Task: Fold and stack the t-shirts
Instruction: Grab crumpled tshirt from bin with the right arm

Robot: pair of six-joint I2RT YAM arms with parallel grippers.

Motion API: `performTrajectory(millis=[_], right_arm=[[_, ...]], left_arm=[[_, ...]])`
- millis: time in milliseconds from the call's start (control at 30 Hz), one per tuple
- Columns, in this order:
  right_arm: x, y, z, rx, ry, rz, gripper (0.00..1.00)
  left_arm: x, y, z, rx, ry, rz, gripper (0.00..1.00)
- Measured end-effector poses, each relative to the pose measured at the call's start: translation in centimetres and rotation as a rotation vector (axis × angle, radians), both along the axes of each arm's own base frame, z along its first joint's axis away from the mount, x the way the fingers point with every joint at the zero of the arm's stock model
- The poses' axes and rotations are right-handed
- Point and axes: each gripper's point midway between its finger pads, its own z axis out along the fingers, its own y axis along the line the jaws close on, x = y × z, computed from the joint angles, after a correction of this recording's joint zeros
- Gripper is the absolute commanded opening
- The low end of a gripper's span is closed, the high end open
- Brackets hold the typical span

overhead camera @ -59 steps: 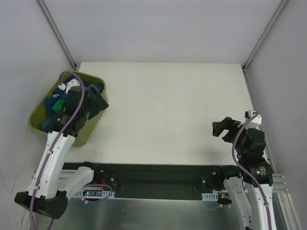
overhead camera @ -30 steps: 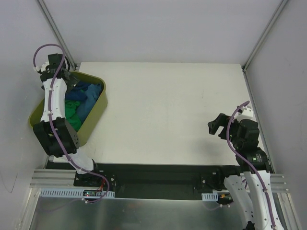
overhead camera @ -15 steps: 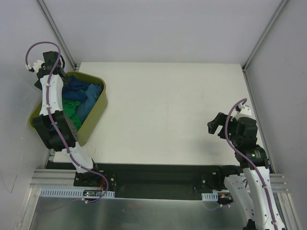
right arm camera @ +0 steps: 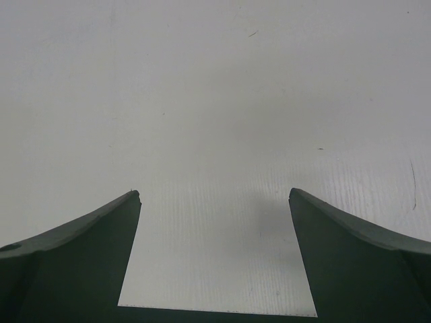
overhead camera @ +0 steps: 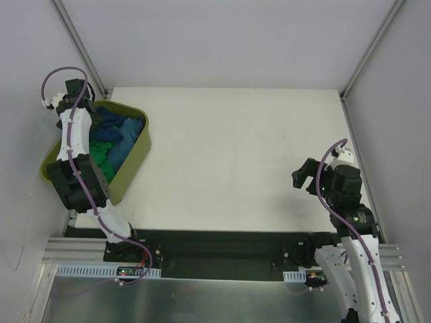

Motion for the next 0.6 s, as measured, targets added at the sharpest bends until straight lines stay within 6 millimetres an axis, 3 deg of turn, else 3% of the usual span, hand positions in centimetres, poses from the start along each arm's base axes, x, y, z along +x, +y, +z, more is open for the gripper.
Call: performTrajectory(millis=[100, 167, 467, 600], right_arm=[[-0.1, 0.0, 0.1, 0.000, -0.007, -0.001, 0.97], [-0.1, 0.0, 0.2, 0.001, -0.012, -0.001, 0.97], [-0.3, -0.1, 0.5, 0.002, -0.026, -0.003, 0.97], [-0.4, -0.1, 0.8, 0.004, -0.041, -0.002, 0.97]], left_arm=[[0.1, 0.0, 0.1, -0.002, -0.009, 0.008, 0.34], [0.1, 0.0, 0.0, -0.004, -0.012, 0.012, 0.01], [0.1, -0.1, 0.3, -0.003, -0.015, 0.006, 0.00], [-0.2, -0.6, 2.4, -0.005, -0.072, -0.007, 0.00]])
